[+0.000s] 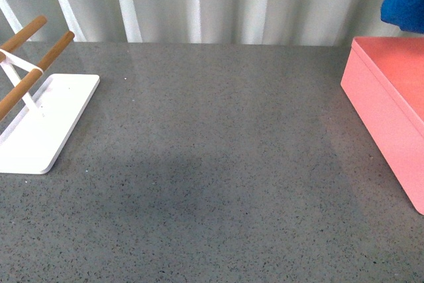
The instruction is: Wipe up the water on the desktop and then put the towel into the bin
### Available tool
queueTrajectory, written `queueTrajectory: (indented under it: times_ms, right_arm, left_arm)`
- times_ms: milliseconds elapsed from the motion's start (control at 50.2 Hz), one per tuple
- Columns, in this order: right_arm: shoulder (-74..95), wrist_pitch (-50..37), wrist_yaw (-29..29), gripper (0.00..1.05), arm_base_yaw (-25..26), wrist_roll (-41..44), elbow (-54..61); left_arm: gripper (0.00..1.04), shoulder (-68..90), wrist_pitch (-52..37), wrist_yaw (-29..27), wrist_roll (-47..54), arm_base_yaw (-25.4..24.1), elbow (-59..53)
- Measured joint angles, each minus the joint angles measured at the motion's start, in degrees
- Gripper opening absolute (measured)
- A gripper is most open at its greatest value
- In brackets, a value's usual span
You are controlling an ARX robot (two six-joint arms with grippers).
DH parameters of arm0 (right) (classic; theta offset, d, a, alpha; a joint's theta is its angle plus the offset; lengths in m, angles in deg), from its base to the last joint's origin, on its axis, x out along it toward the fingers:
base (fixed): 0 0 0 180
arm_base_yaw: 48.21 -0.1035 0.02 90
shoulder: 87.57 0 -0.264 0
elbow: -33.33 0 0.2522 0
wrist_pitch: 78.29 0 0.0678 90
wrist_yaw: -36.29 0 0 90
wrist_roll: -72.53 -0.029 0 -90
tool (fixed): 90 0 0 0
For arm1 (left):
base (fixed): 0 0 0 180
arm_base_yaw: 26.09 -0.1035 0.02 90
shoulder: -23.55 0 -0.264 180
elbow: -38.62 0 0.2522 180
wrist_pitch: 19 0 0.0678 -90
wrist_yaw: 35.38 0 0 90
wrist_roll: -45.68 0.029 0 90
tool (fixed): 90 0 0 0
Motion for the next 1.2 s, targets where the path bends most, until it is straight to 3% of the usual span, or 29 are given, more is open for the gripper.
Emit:
queueTrajectory:
  times_ms: [219,478,618,977,1037,1196]
  right_arm:
    - [2.03,3.5,-4.33,0.04,1.57,-3.26,1.07]
    - [8.83,15.54,-6.73,0.04,1.7,-10.34,-2.32]
    - [10.19,19.45,-11.02,0.04,1.68,-11.63,-5.79]
    - [9.77,25.59,-11.08,0.66,3.23,-10.38,-11.67]
    - [9.77,27.23,-11.78,0.8,3.61,-8.13,-11.89]
    - [9.64,23.56,-14.95,1.0,3.67,0.74,-10.58]
  left_arm:
    - [0.98,0.0,0.0,0.0,0.0,0.0,0.0]
    - [0.98,0.0,0.0,0.0,0.0,0.0,0.0]
    - [0.98,0.0,0.0,0.0,0.0,0.0,0.0]
    - [0.98,0.0,0.0,0.0,0.0,0.0,0.0]
    - [0.98,0.0,0.0,0.0,0.0,0.0,0.0]
    - [0.98,0.0,0.0,0.0,0.0,0.0,0.0]
